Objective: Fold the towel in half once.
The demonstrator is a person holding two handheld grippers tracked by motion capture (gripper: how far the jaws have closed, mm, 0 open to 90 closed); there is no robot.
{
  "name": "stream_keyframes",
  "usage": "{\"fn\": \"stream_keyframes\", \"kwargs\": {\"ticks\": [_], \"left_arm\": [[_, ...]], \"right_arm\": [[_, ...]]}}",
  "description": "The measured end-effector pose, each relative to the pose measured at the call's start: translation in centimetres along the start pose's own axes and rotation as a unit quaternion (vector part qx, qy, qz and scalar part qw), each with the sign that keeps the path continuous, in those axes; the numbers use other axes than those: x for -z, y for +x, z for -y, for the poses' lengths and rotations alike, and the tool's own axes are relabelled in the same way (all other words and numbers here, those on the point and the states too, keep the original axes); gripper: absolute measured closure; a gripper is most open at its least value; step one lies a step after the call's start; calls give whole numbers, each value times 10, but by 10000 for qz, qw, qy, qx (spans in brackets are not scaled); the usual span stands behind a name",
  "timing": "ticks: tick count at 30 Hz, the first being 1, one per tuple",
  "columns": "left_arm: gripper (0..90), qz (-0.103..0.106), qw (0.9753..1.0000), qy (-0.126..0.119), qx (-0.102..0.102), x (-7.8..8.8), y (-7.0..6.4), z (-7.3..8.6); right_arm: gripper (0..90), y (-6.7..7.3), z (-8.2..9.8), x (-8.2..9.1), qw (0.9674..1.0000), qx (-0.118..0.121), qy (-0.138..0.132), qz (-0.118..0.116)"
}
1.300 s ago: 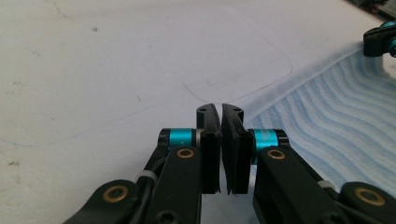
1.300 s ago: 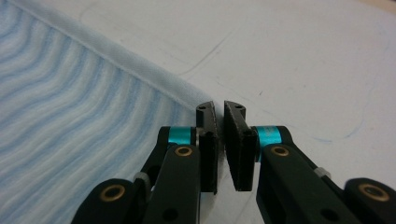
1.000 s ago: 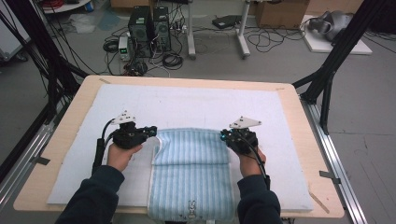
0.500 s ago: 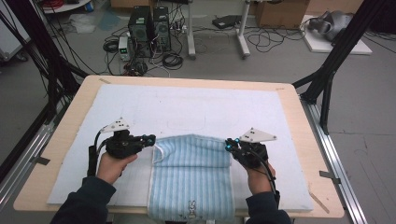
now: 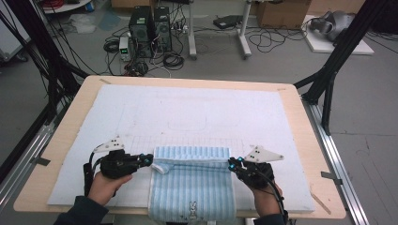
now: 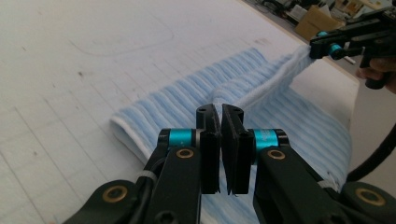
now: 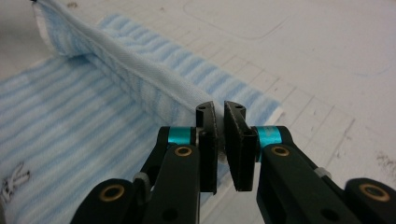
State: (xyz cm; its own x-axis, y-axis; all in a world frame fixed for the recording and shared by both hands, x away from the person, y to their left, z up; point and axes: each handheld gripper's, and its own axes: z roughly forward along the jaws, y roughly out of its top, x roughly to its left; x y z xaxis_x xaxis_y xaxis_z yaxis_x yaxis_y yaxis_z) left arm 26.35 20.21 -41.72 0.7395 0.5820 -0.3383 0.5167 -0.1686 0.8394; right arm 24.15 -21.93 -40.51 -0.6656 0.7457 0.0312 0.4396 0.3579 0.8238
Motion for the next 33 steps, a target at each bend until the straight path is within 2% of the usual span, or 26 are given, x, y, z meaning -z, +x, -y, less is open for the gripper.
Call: {"fn": "stream_keyframes", "kwargs": {"ticks": [5,8,11,12,14,17,18,20,21,23,26,28,31,33], "left_arm": [[852,188,9997,159,25,0,-5,15],[849,301,9994,195,10,0,-8,19],[835,314,9994,147,7,2,-8,22],[809,246,9997,94,20,2,-7,22],[695,162,9998,20,122,4,-6,21],[564,-14,9999,-102,119,5,-3,19],[539,-49,9998,-136,127,5,-2,18],[488,-174,9995,-228,126,5,1,15],[470,-213,9993,-273,123,5,4,14],[452,-308,9987,-367,147,4,9,9],[447,-406,9979,-484,174,0,16,0],[447,-455,9966,-652,233,-4,22,-4],[450,-565,9962,-570,336,-12,30,-10],[450,-589,9962,-544,331,-19,33,-13]], "right_arm": [[839,2,15,0,9998,-78,129,-100],[838,6,21,0,9995,-70,268,-134],[836,10,26,0,9993,-44,337,-176],[834,10,27,0,9992,-42,347,-200],[832,14,30,1,9990,-16,378,-220],[816,18,32,5,9989,36,411,-240],[798,18,33,6,9989,27,391,-253],[692,18,32,10,9991,-50,303,-301],[671,17,31,11,9991,-97,228,-337],[619,15,28,14,9992,-123,19,-368],[562,8,20,15,9993,-187,-200,-237],[545,1,13,9,9995,-238,-184,-65],[545,-11,4,-4,9993,-321,-173,103],[544,-17,-1,-13,9990,-380,-120,179]]}}
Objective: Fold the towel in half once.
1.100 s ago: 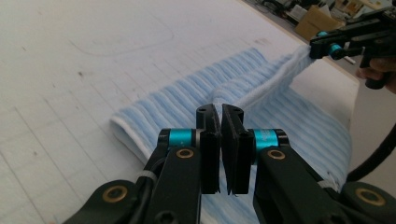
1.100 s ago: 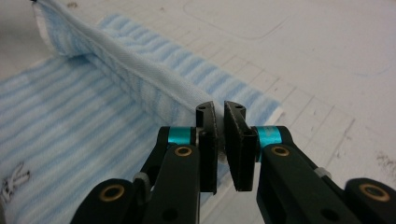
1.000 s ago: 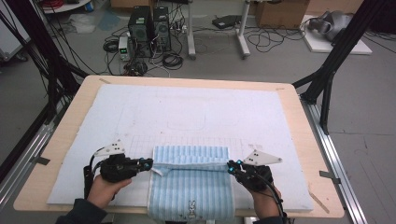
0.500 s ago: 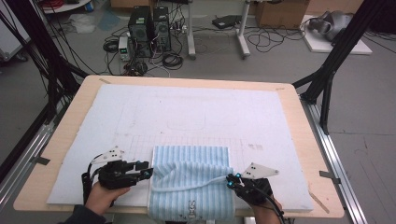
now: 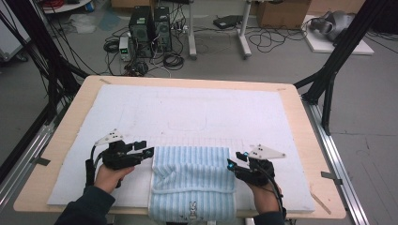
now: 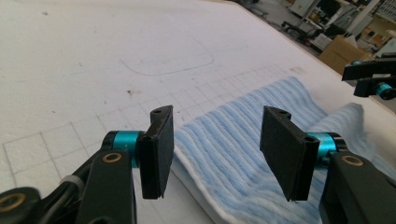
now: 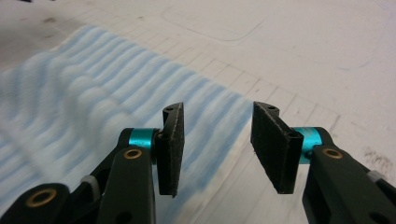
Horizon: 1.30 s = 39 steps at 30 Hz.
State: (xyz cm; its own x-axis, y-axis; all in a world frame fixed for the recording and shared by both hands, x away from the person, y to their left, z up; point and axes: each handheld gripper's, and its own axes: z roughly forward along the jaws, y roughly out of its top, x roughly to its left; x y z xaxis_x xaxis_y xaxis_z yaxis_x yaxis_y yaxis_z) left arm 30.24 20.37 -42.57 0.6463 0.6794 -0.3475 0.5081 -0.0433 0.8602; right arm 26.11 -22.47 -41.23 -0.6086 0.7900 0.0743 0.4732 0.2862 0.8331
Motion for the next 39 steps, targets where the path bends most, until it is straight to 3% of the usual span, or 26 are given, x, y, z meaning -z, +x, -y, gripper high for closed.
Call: {"fn": "stream_keyframes", "kwargs": {"ticks": [4,8,10,14,17,20,21,22,23,24,25,27,30,33,34,39], "left_arm": [[448,-222,9996,177,-40,-13,7,1],[411,-294,9986,428,31,-23,13,5],[393,-291,9978,592,70,-29,14,7],[388,-471,9951,870,-44,-37,15,10],[476,-617,9935,923,-233,-39,11,11],[612,-886,9895,1005,-540,-40,6,11],[659,-898,9894,1009,-539,-40,6,11],[786,-725,9903,1043,-564,-40,6,11],[854,-778,9891,1058,-661,-41,4,12],[861,-791,9887,1053,-717,-41,3,12],[868,-787,9889,1059,-688,-41,3,11],[874,-732,9897,1083,-592,-42,6,8],[877,-722,9914,943,-550,-43,6,-3],[878,-647,9957,629,-221,-43,13,-10],[877,-639,9954,677,-232,-45,15,-12],[877,-651,9973,352,-17,-51,26,-21]], "right_arm": [[532,-11,-8,-23,9997,-59,206,111],[503,-17,-12,-42,9986,35,491,188],[491,-19,-12,-50,9977,-15,649,174],[490,-19,-10,-60,9962,44,844,203],[525,-17,-8,-62,9949,126,966,262],[567,-19,-5,-62,9954,-55,939,165],[573,-19,-4,-62,9957,-55,908,156],[589,-19,-3,-62,9958,-105,893,153],[644,-18,-2,-62,9959,-155,871,167],[699,-18,-2,-61,9961,-173,863,102],[793,-17,-2,-61,9961,-187,861,8],[834,-15,-3,-62,9961,-79,878,-89],[842,-15,-5,-63,9962,80,872,-6],[842,-21,-8,-62,9973,-107,731,34],[842,-24,-9,-62,9976,-198,661,57],[842,-32,-21,-68,9983,-226,471,273]]}}
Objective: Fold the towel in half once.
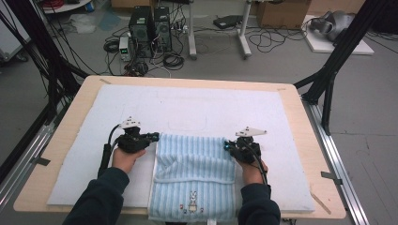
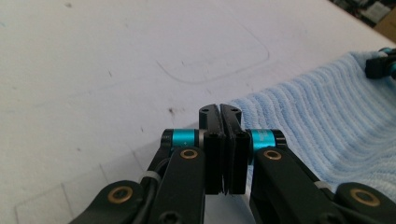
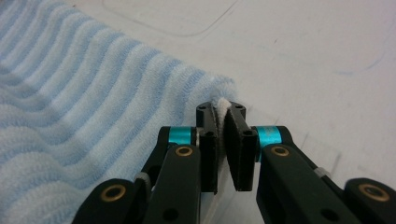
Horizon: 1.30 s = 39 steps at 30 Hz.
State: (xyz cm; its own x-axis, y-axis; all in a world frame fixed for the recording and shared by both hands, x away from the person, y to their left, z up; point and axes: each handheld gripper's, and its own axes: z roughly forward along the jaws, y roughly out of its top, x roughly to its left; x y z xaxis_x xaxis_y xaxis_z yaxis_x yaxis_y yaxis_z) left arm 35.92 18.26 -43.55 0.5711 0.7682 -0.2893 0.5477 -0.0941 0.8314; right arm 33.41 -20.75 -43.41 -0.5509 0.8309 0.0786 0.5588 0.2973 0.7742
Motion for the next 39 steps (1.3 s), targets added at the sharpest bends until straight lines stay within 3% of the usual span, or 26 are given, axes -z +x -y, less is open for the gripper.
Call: {"fn": "stream_keyframes", "kwargs": {"ticks": [2,3,5,7,10,12,16,17,20,24,25,27,32,35,39], "left_arm": [[877,22,9995,-245,214,-2,5,-2],[877,11,9996,-172,246,-4,8,-6],[877,-48,9995,-208,235,-7,10,-12],[877,-81,9987,-462,183,-7,11,-16],[877,-139,9994,-284,145,-12,16,-24],[877,-175,9982,-552,125,-11,17,-30],[877,-254,9983,-525,0,-15,20,-43],[876,-258,9976,-635,-10,-16,21,-44],[876,-283,9980,-562,-47,-22,22,-46],[862,-354,9983,-450,-92,-28,23,-42],[839,-401,9983,-430,-14,-28,24,-42],[703,-422,9984,-331,206,-27,27,-41],[501,-380,9987,-186,285,-20,26,-39],[436,-250,9992,-124,273,-12,20,-37],[430,-169,9995,-213,142,3,13,-32]], "right_arm": [[842,-1,-7,-4,9999,23,-45,96],[841,-2,-10,-6,9999,53,-60,135],[841,-4,-17,-10,9998,63,-73,198],[841,-6,-23,-14,9994,90,-78,311],[840,-10,-33,-20,9991,76,-147,402],[841,-12,-41,-22,9988,56,-159,459],[840,-15,-50,-28,9981,92,-221,571],[840,-15,-52,-29,9980,64,-219,590],[838,-17,-53,-32,9973,69,-269,676],[831,-19,-51,-40,9970,72,-130,765],[822,-19,-50,-42,9969,45,-109,784],[728,-20,-50,-43,9970,-42,-88,770],[509,-20,-48,-35,9973,-273,-182,654],[462,-19,-45,-25,9975,-322,-334,533],[431,-16,-37,-11,9976,-269,-455,448]]}}
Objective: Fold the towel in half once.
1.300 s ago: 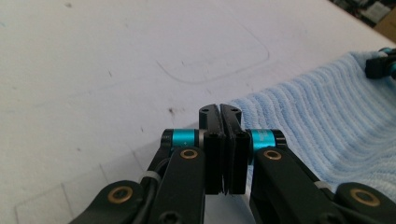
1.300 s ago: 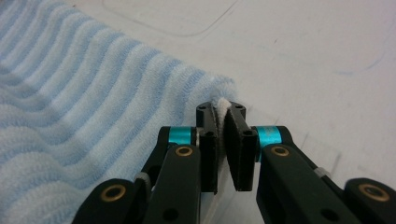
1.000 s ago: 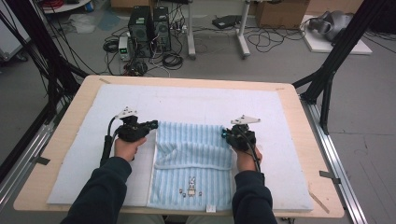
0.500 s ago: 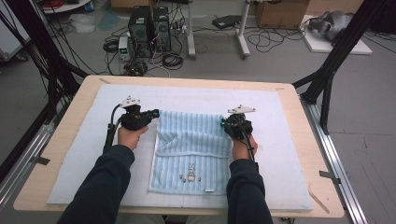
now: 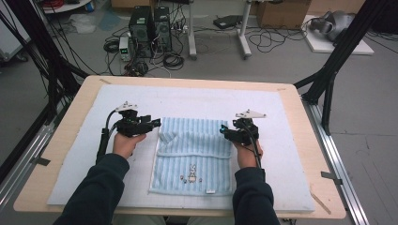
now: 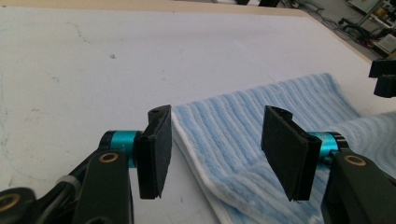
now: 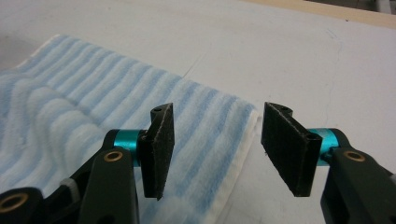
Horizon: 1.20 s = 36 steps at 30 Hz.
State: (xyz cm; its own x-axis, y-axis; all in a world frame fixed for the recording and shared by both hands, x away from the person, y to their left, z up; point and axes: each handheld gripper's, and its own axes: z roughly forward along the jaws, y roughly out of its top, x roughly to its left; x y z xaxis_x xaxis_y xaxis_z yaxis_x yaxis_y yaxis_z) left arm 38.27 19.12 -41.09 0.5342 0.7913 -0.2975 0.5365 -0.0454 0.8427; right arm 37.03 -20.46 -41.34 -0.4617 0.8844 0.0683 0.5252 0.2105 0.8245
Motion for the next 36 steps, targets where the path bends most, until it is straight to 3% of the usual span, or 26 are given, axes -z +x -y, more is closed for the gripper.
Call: {"fn": "stream_keyframes", "kwargs": {"ticks": [5,9,11,12,14,17,19,21,23,25,30,33,36], "left_arm": [[440,103,9998,24,-140,17,-8,11],[470,244,9996,58,-121,25,-14,27],[480,311,9986,302,-317,26,-19,30],[490,337,9984,260,-361,26,-23,33],[525,423,9983,165,-357,28,-28,38],[528,449,9973,394,-424,28,-32,44],[536,463,9979,297,-352,29,-34,51],[542,427,9975,450,-349,28,-35,57],[537,407,9960,623,-504,26,-39,60],[546,487,9966,516,-419,27,-43,64],[563,458,9955,704,-447,23,-46,71],[626,420,9953,717,-502,21,-47,72],[701,424,9948,767,-525,19,-48,73]], "right_arm": [[427,4,9,19,9998,0,-131,-135],[451,12,16,33,9996,159,-200,-148],[459,16,21,38,9995,232,-165,-127],[471,18,23,41,9994,254,-161,-141],[480,21,30,45,9993,279,-157,-190],[505,25,40,50,9990,357,-96,-257],[519,28,46,52,9988,376,-66,-290],[527,30,52,55,9987,393,-58,-332],[527,32,56,57,9986,385,-26,-352],[528,34,61,58,9986,389,-11,-347],[610,34,68,60,9988,406,48,-272],[665,34,70,58,9983,498,137,-260],[665,37,69,51,9972,628,283,-290]]}}
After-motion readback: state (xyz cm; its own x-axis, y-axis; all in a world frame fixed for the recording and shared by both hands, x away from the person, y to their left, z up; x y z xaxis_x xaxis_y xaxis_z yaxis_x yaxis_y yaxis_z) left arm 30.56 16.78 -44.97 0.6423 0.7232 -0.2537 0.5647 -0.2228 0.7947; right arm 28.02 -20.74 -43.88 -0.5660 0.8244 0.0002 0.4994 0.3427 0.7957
